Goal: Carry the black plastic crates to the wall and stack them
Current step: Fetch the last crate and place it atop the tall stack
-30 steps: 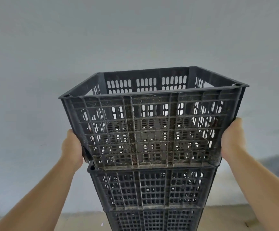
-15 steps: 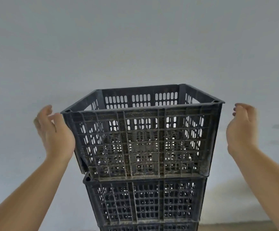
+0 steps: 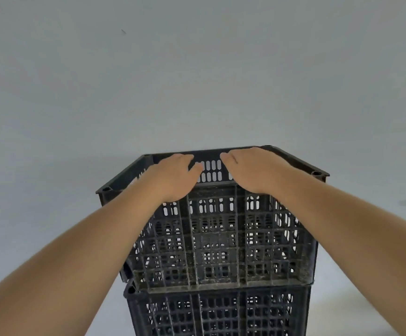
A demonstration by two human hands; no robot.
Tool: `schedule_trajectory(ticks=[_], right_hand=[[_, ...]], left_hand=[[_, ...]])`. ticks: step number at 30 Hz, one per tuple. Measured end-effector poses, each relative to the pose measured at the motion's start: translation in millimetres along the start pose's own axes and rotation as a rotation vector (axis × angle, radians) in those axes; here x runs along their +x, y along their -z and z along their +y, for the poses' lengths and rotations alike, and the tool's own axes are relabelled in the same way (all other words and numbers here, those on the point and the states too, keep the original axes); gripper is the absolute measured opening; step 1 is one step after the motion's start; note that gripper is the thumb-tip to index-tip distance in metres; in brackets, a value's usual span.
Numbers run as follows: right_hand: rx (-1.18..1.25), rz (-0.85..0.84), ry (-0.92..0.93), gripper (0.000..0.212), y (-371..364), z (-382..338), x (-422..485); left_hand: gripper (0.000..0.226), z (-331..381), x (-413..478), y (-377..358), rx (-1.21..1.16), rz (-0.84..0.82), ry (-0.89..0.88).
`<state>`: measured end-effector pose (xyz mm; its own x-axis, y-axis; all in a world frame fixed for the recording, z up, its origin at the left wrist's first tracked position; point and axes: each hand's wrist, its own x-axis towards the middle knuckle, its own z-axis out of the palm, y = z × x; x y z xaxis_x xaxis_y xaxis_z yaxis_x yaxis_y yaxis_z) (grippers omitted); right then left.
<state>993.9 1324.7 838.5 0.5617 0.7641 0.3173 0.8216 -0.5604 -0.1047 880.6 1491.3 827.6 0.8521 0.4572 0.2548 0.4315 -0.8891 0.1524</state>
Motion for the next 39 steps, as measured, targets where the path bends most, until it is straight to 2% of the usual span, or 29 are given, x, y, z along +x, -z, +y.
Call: schedule_trajectory(ticks=[3, 5, 7, 10, 12, 15, 16, 18, 19, 22, 25, 27, 29, 32, 34, 36, 39], right_hand=[[-0.048, -0.205, -0.035, 0.053, -14.6, -7.3, 17.5], [-0.062, -0.295, -0.060, 0.058, -24.9, -7.1, 24.7], [-0.069, -0.323, -0.077, 0.066, -29.1, -6.5, 29.5], [-0.068, -0.382, -0.077, 0.058, -29.6, -7.0, 35.2], [-0.070, -0.394, -0.063, 0.061, -31.0, -6.9, 37.4], [-0.124, -0.395, -0.041, 0.092, -31.2, -5.5, 39.3], [-0.122, -0.405, -0.043, 0.089, -31.5, -5.1, 38.6], [-0.129, -0.443, -0.040, 0.060, -27.8, -8.4, 36.3], [-0.118, -0.455, -0.054, 0.054, -24.6, -10.4, 35.0], [-0.093, -0.468, -0.106, 0.050, -20.6, -13.0, 35.0], [-0.070, -0.520, -0.105, 0.047, -17.1, -13.4, 35.8], [-0.013, -0.541, -0.111, 0.053, -12.7, -10.4, 38.3], [0.059, -0.577, -0.148, 0.060, -10.3, -6.6, 43.6], [0.189, -0.650, -0.164, 0.058, -4.4, 8.9, 52.2], [0.185, -0.602, -0.161, 0.057, 3.5, 27.0, 60.8], [0.071, -0.513, -0.136, 0.055, 12.7, 49.6, 71.4], [0.020, -0.398, -0.086, 0.057, 24.5, 86.1, 90.3]], left_hand=[[0.064, 2.2, 10.1, -7.9, 0.007, -0.065, 0.026], [0.057, 3.0, 12.4, -10.5, 0.047, -0.168, 0.000], [0.052, 4.8, 13.8, -8.5, 0.103, -0.256, -0.044], [0.053, 2.4, 18.6, -9.2, 0.224, -0.327, -0.116], [0.052, -1.5, 22.2, -12.6, 0.313, -0.342, -0.140], [0.051, -2.8, 24.6, -14.3, 0.365, -0.340, -0.137], [0.045, -1.1, 23.6, -13.0, 0.356, -0.350, -0.130], [0.023, 0.6, 24.2, -11.0, 0.308, -0.332, -0.123], [0.017, 0.1, 24.2, -10.6, 0.276, -0.311, -0.128], [0.035, -1.2, 23.8, -10.4, 0.223, -0.298, -0.105], [0.025, -1.5, 24.2, -11.7, 0.117, -0.280, -0.071], [0.019, -0.6, 20.8, -11.8, 0.106, -0.262, -0.093], [0.036, -3.9, 18.7, -10.5, 0.057, -0.286, -0.078], [0.048, -10.5, 24.1, -2.4, -0.104, -0.377, -0.032], [0.055, -17.6, 30.2, 8.2, -0.221, -0.464, 0.033], [0.059, -29.8, 39.6, 18.9, -0.283, -0.493, 0.084], [0.062, -58.0, 61.7, 33.4, -0.188, -0.427, 0.062]])
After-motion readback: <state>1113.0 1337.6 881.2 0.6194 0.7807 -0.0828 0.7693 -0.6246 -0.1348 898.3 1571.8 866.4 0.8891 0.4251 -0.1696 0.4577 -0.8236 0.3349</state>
